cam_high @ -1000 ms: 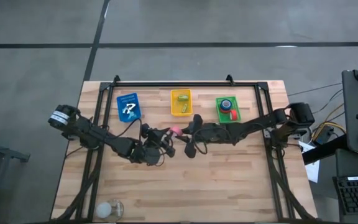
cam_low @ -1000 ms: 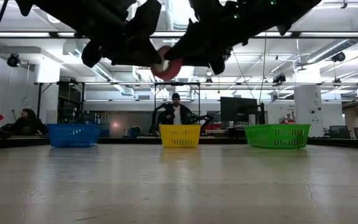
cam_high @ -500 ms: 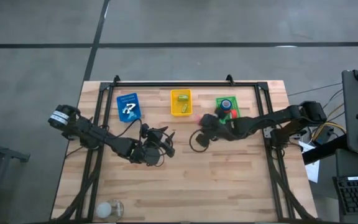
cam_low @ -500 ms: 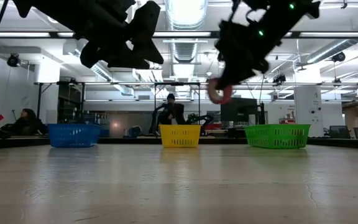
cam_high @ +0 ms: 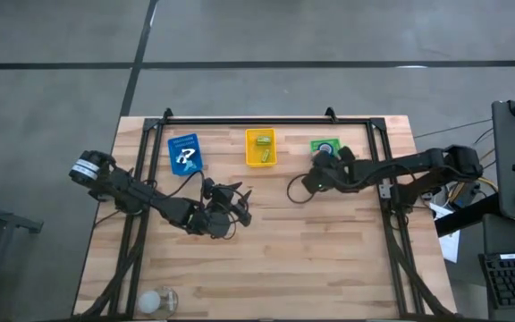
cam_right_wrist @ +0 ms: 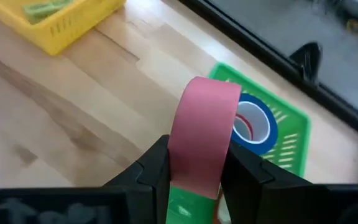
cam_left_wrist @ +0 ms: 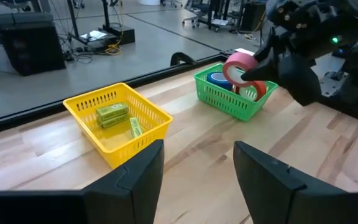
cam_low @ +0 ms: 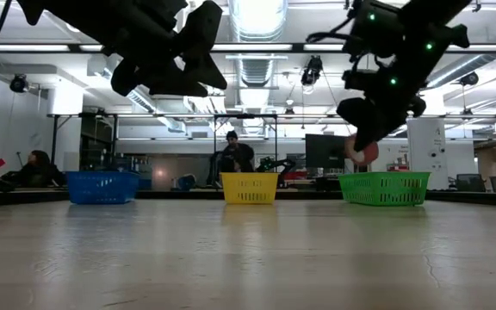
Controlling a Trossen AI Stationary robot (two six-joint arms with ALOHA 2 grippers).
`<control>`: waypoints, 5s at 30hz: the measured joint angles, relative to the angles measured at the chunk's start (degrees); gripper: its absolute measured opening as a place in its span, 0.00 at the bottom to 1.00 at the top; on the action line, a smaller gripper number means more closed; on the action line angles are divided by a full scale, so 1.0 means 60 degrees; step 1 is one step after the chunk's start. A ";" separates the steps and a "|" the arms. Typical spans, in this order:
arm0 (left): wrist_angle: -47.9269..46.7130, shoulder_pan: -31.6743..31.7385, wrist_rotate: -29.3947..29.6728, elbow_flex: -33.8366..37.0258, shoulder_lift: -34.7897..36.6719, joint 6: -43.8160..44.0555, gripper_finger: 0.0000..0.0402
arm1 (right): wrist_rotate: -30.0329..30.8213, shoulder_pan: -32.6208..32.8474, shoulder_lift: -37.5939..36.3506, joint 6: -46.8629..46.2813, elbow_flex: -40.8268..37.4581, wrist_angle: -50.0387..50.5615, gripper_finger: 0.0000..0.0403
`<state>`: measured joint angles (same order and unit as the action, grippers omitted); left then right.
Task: Pick and place Stapler, Stapler remover, tape
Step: Put the pink tape into the green bin, then return to Home Position
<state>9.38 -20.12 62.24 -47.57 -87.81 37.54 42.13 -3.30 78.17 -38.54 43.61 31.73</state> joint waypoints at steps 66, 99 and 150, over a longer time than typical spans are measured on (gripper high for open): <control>-0.0469 0.0297 -0.1337 0.0004 -0.0004 -0.0545 0.43 | -0.4085 -0.0173 -0.2114 0.1704 -0.1761 -0.3804 0.07; 0.6849 0.1956 -0.8464 0.5869 0.4014 -0.3963 0.03 | -0.9785 0.0050 -0.6759 0.5333 -0.7180 -1.1150 0.02; -0.1004 0.1982 -0.6832 0.7812 1.1039 -0.6229 0.03 | -0.9781 0.0050 -1.2509 0.6416 -0.7176 -0.6721 0.02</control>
<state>3.36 -8.23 21.24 -0.70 -21.57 0.17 -16.55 -3.01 3.12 -0.05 0.56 -8.60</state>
